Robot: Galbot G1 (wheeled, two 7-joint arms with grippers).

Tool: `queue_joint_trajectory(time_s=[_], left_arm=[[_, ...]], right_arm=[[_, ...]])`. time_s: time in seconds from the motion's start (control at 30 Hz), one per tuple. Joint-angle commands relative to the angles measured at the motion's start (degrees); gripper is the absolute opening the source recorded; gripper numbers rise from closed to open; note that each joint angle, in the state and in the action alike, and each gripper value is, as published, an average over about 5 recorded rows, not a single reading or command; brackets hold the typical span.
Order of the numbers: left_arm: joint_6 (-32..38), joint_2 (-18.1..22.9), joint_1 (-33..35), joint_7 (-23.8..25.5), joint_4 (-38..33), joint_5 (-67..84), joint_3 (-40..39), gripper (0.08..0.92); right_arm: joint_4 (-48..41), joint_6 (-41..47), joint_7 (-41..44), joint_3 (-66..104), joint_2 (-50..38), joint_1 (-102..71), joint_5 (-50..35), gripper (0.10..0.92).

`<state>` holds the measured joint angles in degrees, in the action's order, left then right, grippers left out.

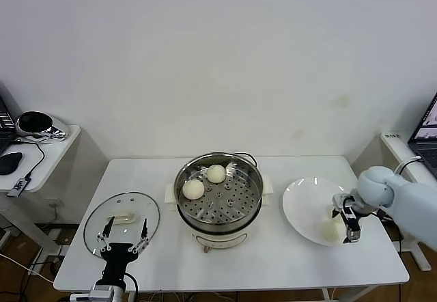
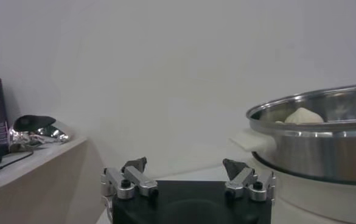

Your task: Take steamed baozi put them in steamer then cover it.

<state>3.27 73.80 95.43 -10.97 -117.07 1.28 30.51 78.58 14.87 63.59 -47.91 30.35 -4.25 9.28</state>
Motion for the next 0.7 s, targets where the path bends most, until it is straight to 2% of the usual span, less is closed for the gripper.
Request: queue_joint_trajectory(time_s=[0.03, 0.4, 0.7], left_arm=[[0.05, -0.03, -0.04, -0.02, 0.17, -0.03, 0.02, 0.823], [0.1, 0.1, -0.2, -0.09, 0.3, 0.03, 0.01, 0.823], [0.23, -0.04, -0.26, -0.15, 0.26, 0.06, 0.02, 0.823]], right_arm=[[-2.95, -0.22, -0.87, 2.99, 2.76, -3.76, 1.14, 0.798], [-2.57, 0.68, -0.76, 2.74, 2.67, -3.04, 0.65, 0.633], [0.67, 0.96, 0.73, -0.58, -0.56, 3.72, -3.0, 0.588]])
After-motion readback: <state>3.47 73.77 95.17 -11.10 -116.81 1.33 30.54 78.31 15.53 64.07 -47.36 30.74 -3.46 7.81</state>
